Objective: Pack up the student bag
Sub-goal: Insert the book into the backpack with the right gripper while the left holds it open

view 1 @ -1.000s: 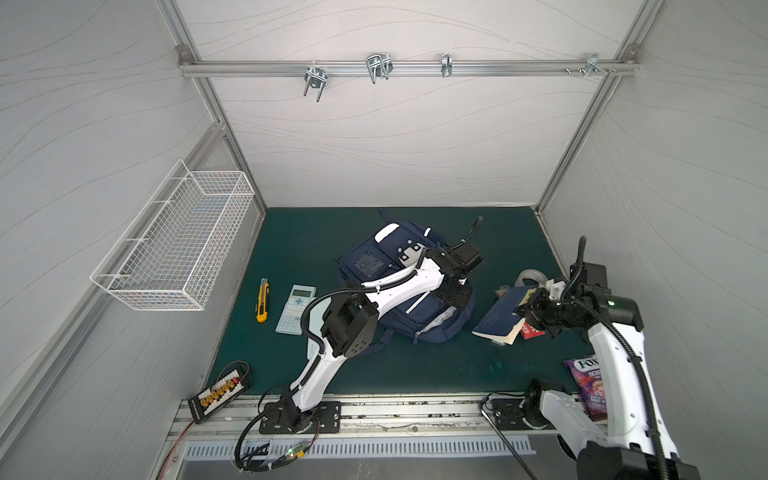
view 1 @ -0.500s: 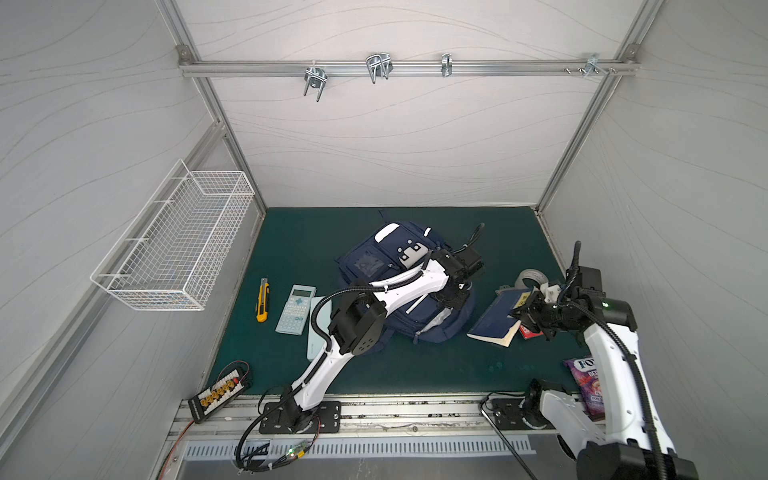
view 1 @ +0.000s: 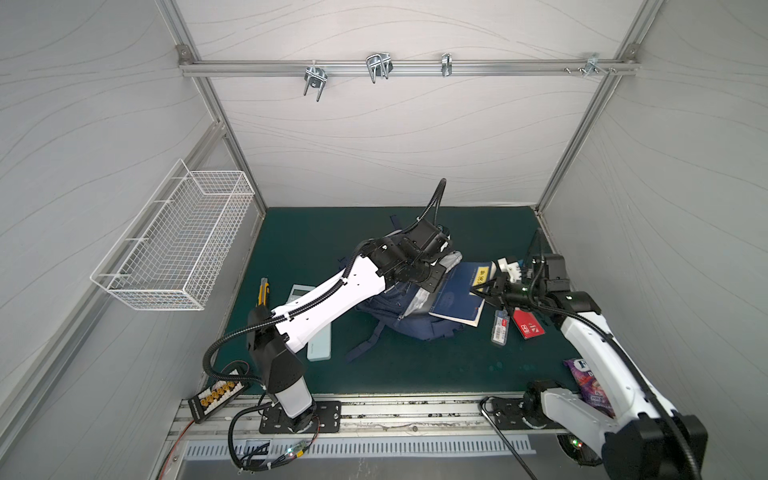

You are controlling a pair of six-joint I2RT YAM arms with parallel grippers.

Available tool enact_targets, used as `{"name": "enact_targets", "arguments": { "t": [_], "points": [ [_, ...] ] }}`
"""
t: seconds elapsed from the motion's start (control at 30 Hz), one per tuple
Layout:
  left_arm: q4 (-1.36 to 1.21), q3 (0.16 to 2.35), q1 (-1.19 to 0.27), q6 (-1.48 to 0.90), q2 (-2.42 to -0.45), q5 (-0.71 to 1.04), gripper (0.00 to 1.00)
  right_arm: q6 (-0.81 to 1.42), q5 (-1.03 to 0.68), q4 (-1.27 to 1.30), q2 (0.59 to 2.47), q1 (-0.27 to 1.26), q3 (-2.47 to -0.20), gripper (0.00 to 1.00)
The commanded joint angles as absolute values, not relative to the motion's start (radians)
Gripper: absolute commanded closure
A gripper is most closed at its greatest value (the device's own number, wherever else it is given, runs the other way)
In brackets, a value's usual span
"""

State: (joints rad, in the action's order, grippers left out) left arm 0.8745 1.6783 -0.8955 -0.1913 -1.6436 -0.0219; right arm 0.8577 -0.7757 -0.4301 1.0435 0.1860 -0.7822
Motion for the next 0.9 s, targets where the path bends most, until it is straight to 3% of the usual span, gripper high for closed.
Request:
{"name": "enact_targets", "arguments": {
  "t": [0.0,0.3,0.57,0.6,0.7,0.73,0.8,0.87],
  "points": [
    [0.689,1.639,-0.895,-0.175,-1.581,0.06,1.0,0.99,-0.786,-0.108,1.111,0.251,-0.744,1.0],
    [0.587,1.545,-0.859,-0.211,-1.483,0.222,1.0,1.129,-0.571,0.248,1.381,0.466,-0.75,1.0],
    [0.571,1.487,-0.83,-0.245,-1.476,0.268,1.0,1.115,-0.335,0.265,1.531,0.572,-0.777,1.0],
    [0.562,1.464,-0.816,-0.253,-1.47,0.277,1.0,1.102,-0.327,0.241,1.547,0.572,-0.781,0.94],
    [0.543,1.398,-0.789,-0.274,-1.456,0.254,1.0,1.063,-0.3,0.136,1.539,0.57,-0.772,0.54],
    [0.542,1.382,-0.78,-0.28,-1.457,0.246,1.0,1.048,-0.272,0.076,1.514,0.569,-0.766,0.45],
    [0.547,1.36,-0.772,-0.287,-1.475,0.262,0.97,0.997,-0.221,-0.09,1.464,0.563,-0.784,0.4],
    [0.553,1.347,-0.771,-0.314,-1.502,0.264,0.67,0.938,-0.165,-0.265,1.408,0.556,-0.811,0.35]
  ]
}}
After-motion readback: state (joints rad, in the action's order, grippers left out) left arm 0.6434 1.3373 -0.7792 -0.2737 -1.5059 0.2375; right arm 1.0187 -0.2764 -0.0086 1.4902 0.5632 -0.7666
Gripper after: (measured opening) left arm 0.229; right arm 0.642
